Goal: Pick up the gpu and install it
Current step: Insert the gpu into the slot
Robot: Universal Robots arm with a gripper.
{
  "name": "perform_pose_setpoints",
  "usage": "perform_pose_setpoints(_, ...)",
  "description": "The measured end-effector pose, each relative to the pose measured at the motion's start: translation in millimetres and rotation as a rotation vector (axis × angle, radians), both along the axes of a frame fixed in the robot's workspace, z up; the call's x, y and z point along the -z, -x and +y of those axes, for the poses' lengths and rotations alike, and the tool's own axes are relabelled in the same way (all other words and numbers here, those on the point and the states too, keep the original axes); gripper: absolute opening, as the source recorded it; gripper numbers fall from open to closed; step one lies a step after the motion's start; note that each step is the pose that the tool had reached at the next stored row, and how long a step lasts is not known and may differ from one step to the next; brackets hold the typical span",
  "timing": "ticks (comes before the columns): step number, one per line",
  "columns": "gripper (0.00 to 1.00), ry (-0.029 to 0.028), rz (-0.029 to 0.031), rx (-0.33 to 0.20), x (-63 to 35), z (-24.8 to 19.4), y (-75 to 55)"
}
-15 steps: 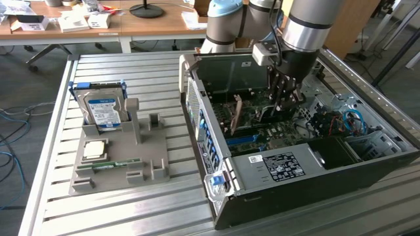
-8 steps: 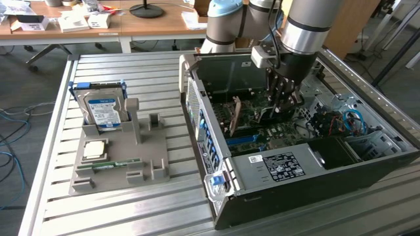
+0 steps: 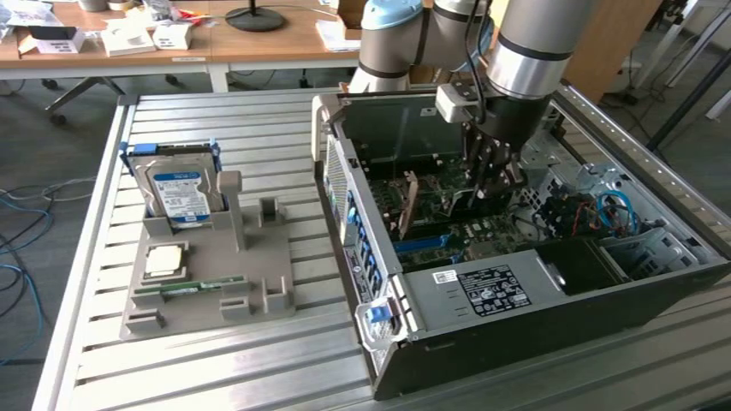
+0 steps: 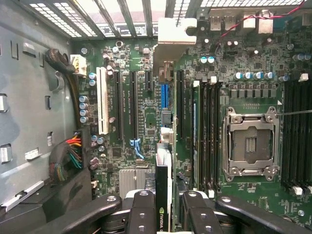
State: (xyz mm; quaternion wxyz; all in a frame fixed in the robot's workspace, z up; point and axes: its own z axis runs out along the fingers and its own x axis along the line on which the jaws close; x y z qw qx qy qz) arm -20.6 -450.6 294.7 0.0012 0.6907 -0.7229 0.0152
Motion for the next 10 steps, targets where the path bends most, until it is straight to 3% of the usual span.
perform_pose_setpoints(2, 0.26, -0.0006, 0.0000, 0.000, 0.1, 0.0, 0.0)
perform_pose_setpoints(4, 0.26, -0.0135, -0.0001, 0.000, 0.1, -0.1, 0.1)
perform_pose_setpoints(6, 0.26, -0.0199, 0.0000, 0.000, 0.0, 0.0, 0.1)
perform_pose_setpoints(10, 0.26, -0.0222, 0.0000, 0.000, 0.4, -1.2, -0.1)
